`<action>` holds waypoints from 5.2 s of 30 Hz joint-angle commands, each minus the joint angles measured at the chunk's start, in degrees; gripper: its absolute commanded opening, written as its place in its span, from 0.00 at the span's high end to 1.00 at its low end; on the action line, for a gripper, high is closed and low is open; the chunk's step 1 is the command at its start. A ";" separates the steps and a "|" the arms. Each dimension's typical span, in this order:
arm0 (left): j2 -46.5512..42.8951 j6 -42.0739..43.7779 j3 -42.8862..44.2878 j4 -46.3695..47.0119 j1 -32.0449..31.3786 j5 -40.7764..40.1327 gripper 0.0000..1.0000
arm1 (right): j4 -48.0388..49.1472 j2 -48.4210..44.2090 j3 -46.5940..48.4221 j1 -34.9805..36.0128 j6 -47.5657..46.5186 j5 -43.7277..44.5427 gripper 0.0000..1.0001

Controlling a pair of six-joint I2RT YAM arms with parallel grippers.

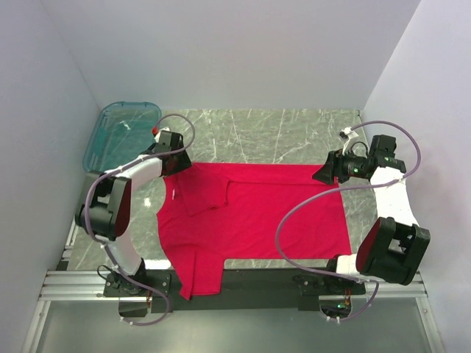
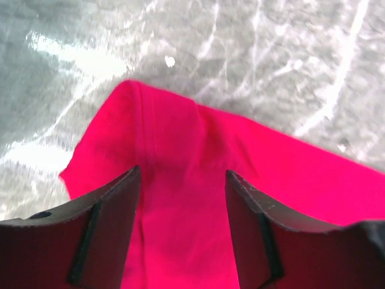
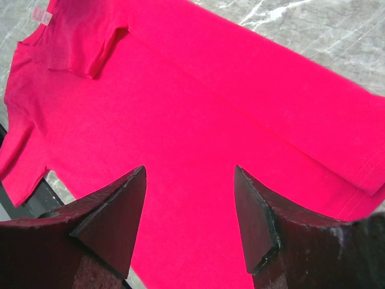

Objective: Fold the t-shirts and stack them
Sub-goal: Fold the tshirt

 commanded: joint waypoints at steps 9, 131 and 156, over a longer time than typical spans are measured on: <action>4.44 0.91 4.97 -3.33 0.15 -6.34 0.47 | -0.08 -0.15 0.31 -0.15 -0.73 -1.22 0.33; -51.10 16.65 -12.42 -6.14 5.25 12.99 0.16 | -1.83 35.44 16.21 12.94 -5.74 35.69 0.61; -56.90 -15.86 -33.95 -12.38 4.81 28.96 0.27 | -4.47 16.17 20.72 11.71 -11.69 26.22 0.48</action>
